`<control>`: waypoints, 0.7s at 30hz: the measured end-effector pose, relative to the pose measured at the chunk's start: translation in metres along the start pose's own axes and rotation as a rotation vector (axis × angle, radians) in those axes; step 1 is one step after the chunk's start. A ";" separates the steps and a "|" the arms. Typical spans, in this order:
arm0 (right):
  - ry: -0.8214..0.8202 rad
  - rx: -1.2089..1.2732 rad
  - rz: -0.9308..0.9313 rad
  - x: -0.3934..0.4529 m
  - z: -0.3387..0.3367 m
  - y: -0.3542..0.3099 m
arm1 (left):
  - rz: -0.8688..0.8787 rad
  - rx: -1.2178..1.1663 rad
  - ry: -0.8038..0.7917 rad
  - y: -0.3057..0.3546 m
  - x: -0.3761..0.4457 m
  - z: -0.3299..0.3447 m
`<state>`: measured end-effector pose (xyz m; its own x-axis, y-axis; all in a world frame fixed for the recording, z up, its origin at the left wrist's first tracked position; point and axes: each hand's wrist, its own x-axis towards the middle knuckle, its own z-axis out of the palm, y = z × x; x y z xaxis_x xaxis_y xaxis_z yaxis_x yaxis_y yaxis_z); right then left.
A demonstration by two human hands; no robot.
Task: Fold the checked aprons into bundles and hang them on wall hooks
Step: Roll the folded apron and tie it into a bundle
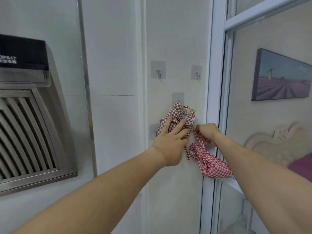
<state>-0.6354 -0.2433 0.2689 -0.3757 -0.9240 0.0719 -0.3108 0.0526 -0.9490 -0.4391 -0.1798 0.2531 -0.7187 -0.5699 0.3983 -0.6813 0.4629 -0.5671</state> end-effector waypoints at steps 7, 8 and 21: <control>-0.129 0.176 0.050 -0.007 0.006 0.012 | -0.021 -0.072 -0.011 0.008 0.005 -0.001; -0.060 0.126 -0.014 -0.007 0.006 0.016 | -0.024 -0.081 -0.012 0.009 0.005 0.000; -0.098 -0.720 -0.205 -0.049 0.009 0.069 | 0.012 -0.390 0.307 0.021 -0.015 0.010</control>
<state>-0.6305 -0.1976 0.1972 -0.1798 -0.9696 0.1657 -0.8725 0.0794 -0.4822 -0.4410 -0.1683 0.2282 -0.6945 -0.3639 0.6207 -0.6317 0.7213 -0.2839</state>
